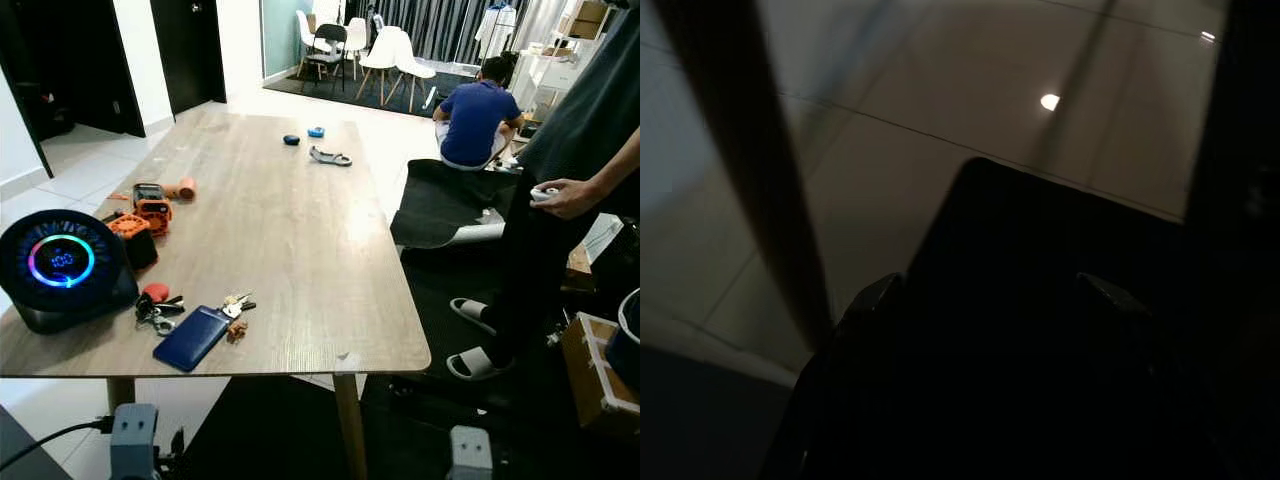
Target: Hang keys on a hook
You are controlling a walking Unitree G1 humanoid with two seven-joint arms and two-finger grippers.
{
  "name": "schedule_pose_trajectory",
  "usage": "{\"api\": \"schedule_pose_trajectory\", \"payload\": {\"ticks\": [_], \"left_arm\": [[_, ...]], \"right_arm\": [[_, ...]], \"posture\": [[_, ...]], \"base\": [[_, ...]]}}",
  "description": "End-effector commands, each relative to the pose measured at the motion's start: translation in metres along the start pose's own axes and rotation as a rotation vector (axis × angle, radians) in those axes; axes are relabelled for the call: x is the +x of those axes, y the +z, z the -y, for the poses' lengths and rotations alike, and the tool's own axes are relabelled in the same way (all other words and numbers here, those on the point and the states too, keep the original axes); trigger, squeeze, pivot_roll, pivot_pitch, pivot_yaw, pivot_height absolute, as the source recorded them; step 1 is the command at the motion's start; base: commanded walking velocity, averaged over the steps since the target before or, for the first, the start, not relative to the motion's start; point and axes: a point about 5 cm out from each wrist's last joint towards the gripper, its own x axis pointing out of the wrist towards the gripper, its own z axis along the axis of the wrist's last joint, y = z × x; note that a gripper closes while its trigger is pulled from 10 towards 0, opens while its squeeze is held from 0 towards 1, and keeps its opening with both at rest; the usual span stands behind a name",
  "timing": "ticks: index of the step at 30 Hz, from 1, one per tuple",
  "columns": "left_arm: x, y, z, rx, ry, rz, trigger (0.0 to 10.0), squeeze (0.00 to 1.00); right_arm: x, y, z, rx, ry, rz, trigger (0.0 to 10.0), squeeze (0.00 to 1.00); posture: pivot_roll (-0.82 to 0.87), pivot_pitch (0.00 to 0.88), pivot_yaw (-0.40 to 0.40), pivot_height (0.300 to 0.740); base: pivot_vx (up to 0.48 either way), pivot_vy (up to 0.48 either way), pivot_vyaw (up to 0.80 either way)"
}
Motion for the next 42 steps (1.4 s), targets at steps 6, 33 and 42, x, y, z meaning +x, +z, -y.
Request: {"api": "schedule_pose_trajectory", "payload": {"ticks": [6,33,42], "left_arm": [[-0.0032,-0.0079,0.0114,0.02,-0.063,-0.03,10.0,0.0],[-0.0048,-0.0088,0.0087,-0.011,-0.049,-0.022,10.0,0.0],[-0.0056,-0.0087,0.0073,-0.01,-0.046,-0.016,10.0,0.0]], "right_arm": [[-0.0011,-0.0029,-0.0023,-0.026,0.014,-0.002,10.0,0.0],[-0.0009,-0.0033,-0.0068,-0.083,0.043,-0.007,10.0,0.0],[-0.001,-0.0036,-0.006,-0.089,0.041,-0.009,10.0,0.0]], "posture": [[0.09,0.028,-0.055,0.74],[0.09,0.005,-0.061,0.74],[0.09,0.009,-0.065,0.74]], "base": [[0.0,0.0,0.0],[-0.027,0.0,0.0],[-0.269,0.0,0.0]]}}
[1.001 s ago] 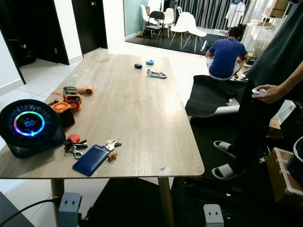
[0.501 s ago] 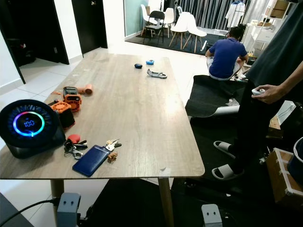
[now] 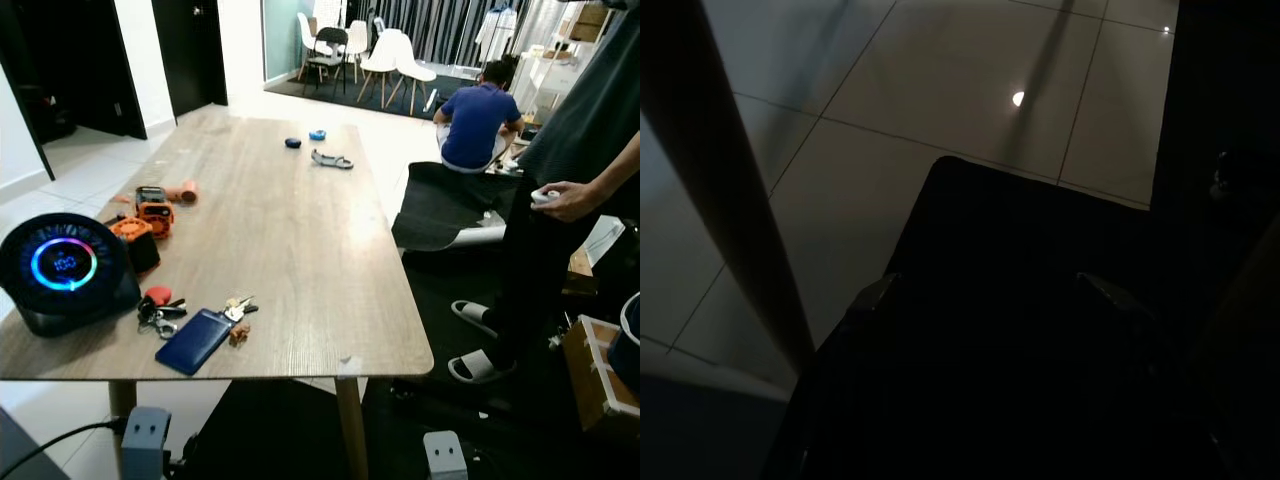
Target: Hang keys on a hook
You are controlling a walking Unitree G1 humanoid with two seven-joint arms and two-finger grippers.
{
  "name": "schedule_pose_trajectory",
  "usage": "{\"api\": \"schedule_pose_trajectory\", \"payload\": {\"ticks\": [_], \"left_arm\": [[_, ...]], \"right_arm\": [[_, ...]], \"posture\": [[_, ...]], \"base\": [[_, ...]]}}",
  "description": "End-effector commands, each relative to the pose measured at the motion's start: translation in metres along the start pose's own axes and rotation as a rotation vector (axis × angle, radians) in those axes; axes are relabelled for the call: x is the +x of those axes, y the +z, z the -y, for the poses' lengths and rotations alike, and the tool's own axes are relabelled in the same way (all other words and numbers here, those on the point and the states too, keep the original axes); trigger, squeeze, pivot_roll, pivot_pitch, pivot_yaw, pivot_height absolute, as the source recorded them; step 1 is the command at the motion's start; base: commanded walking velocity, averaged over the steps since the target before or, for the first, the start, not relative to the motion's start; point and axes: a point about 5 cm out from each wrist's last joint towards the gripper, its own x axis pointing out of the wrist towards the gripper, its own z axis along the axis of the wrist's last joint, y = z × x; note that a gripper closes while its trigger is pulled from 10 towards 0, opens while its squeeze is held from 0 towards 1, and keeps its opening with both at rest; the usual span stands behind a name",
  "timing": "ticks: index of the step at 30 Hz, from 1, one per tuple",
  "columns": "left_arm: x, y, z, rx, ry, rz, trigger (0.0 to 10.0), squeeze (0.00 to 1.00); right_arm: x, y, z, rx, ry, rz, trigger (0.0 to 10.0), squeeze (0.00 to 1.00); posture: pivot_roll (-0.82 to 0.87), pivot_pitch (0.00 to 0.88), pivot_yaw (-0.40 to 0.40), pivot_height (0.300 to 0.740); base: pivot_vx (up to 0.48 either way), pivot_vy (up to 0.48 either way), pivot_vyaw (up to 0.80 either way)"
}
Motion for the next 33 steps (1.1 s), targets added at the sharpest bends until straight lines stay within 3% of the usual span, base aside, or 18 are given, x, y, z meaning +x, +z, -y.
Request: {"api": "schedule_pose_trajectory", "payload": {"ticks": [1,33], "left_arm": [[-0.0031,-0.0055,0.0031,-0.013,-0.006,-0.014,10.0,0.0],[-0.005,-0.0057,0.0,-0.003,-0.004,-0.008,10.0,0.0]], "right_arm": [[-0.0011,-0.0028,0.0021,-0.009,-0.008,-0.006,10.0,0.0],[-0.0005,-0.0021,-0.002,-0.014,0.0,-0.005,10.0,0.0]], "posture": [[0.09,0.009,-0.065,0.74],[0.11,0.021,-0.066,0.74]], "base": [[-0.274,0.0,0.0],[-0.275,0.0,0.0]]}}
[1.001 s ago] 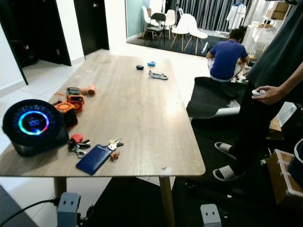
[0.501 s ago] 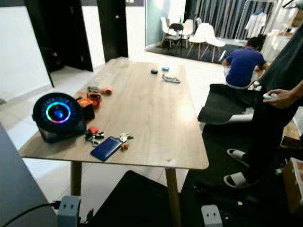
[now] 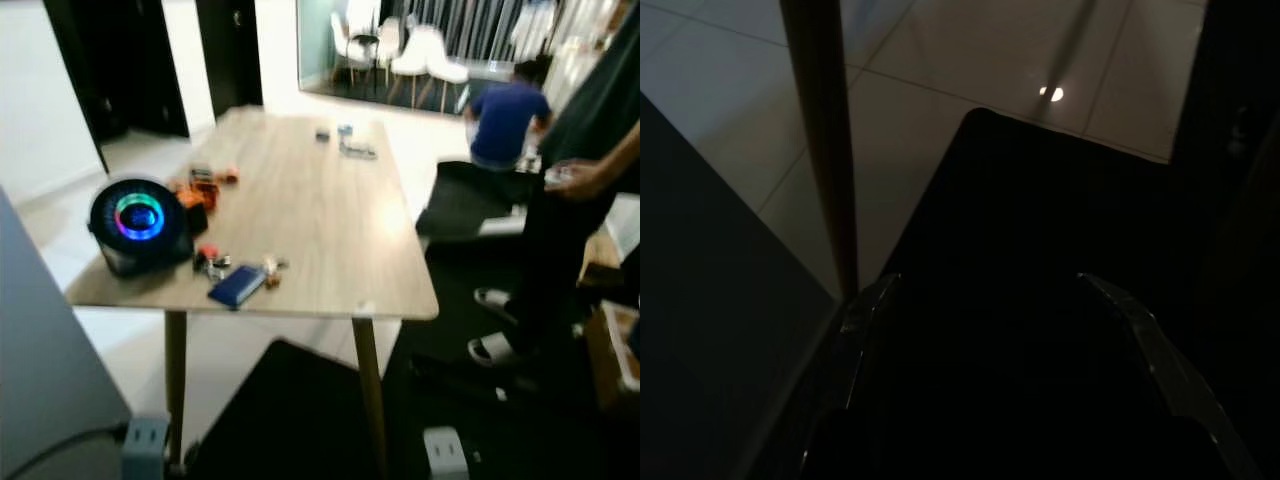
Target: Hang keys on a hook
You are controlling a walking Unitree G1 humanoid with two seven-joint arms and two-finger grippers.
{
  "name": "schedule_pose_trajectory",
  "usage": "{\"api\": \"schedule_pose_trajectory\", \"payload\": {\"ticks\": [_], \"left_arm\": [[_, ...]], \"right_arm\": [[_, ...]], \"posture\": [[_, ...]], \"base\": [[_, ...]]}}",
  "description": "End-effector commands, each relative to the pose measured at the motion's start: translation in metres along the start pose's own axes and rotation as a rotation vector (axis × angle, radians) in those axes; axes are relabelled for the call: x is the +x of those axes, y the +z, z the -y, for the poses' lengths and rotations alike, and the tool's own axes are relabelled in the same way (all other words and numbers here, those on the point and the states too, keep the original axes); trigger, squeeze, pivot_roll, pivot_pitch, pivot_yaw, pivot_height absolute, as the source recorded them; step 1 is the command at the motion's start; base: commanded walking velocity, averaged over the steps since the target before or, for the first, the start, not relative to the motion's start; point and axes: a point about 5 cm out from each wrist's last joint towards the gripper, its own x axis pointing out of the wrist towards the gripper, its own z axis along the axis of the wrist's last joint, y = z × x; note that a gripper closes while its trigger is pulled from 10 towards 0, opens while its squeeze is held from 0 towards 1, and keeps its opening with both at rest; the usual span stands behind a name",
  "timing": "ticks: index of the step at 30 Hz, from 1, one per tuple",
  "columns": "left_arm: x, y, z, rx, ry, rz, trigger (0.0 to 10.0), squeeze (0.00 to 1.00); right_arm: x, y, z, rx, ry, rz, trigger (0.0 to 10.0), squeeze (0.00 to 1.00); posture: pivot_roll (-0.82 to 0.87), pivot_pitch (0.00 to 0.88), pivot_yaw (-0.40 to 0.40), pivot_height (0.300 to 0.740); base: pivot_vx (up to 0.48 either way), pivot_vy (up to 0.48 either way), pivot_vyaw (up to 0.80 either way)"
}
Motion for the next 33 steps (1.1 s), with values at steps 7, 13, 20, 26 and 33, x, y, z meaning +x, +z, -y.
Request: {"api": "schedule_pose_trajectory", "payload": {"ticks": [7,13,20,26,33], "left_arm": [[-0.0019,-0.0017,-0.0013,0.006,0.006,-0.002,10.0,0.0],[-0.0015,-0.0011,-0.0009,0.007,0.005,0.001,10.0,0.0],[-0.0014,-0.0007,0.0,0.007,0.008,0.006,10.0,0.0],[-0.0019,-0.0013,0.0006,0.008,0.013,0.007,10.0,0.0],[-0.0029,-0.0028,0.001,0.005,0.014,0.003,10.0,0.0]], "right_arm": [[-0.0006,-0.0022,-0.0024,-0.003,0.007,-0.006,10.0,0.0],[-0.0004,-0.0009,-0.0033,0.002,0.021,0.003,10.0,0.0],[0.0002,0.0014,-0.0056,-0.035,0.041,0.013,10.0,0.0],[0.0005,0.0022,-0.0083,-0.072,0.055,0.013,10.0,0.0],[0.0006,0.0023,-0.01,-0.071,0.063,0.013,10.0,0.0]], "posture": [[0.11,0.023,-0.067,0.74],[0.11,0.025,-0.067,0.74],[0.11,0.031,-0.071,0.74],[0.11,0.034,-0.072,0.74],[0.11,0.036,-0.075,0.74]], "base": [[-0.035,0.0,0.0],[0.0,0.0,0.0],[0.0,0.0,0.0],[0.0,0.0,0.0],[0.0,0.0,0.46]]}}
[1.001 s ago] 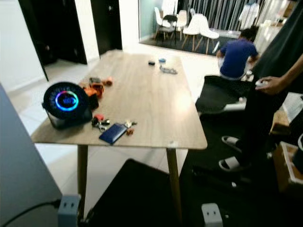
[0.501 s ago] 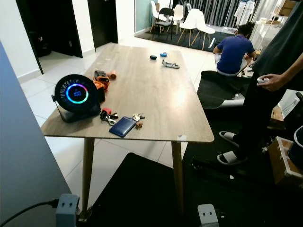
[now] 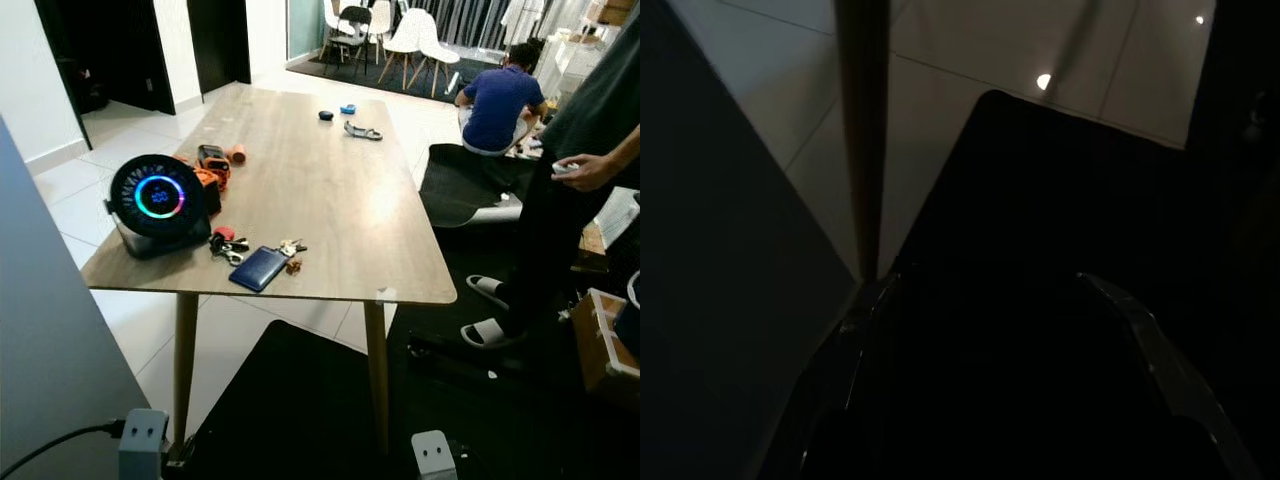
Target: Hang keys on a hook
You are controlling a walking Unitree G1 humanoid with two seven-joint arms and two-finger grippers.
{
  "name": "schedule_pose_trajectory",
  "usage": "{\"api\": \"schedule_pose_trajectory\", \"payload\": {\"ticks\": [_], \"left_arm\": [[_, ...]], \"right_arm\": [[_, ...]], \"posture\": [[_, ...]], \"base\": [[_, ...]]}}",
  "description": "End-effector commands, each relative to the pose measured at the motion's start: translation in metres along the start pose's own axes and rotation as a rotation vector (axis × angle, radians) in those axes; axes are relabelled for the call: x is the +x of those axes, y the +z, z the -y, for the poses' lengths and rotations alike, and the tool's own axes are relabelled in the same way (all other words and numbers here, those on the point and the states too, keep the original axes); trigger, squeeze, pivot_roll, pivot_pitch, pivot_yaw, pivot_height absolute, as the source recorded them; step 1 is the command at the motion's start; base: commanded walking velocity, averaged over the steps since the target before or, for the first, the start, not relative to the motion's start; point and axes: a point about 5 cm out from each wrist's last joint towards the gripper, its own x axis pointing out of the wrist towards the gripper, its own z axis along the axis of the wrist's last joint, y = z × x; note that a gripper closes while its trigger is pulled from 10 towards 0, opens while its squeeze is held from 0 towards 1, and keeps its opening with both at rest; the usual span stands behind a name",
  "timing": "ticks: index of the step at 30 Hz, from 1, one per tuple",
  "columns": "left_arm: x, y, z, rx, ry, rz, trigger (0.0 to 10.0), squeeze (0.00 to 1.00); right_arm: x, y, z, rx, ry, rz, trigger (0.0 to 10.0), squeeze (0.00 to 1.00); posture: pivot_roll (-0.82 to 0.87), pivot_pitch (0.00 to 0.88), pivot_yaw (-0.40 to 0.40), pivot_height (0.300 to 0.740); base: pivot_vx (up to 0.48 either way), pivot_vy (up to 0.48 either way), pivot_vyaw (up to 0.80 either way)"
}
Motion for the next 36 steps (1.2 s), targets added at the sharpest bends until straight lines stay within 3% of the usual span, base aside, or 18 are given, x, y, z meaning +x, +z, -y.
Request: {"api": "schedule_pose_trajectory", "payload": {"ticks": [1,36], "left_arm": [[-0.0037,-0.0053,0.0022,-0.001,-0.004,-0.014,10.0,0.0],[-0.005,-0.0071,0.0019,0.019,-0.008,-0.026,10.0,0.0]], "right_arm": [[-0.0001,0.0005,0.0004,-0.014,0.004,0.004,10.0,0.0],[0.0003,0.0004,-0.0017,-0.02,0.01,0.0,10.0,0.0]], "posture": [[0.11,0.038,-0.075,0.74],[0.12,0.045,-0.076,0.74]], "base": [[0.0,0.0,0.8],[0.0,0.0,0.8]]}}
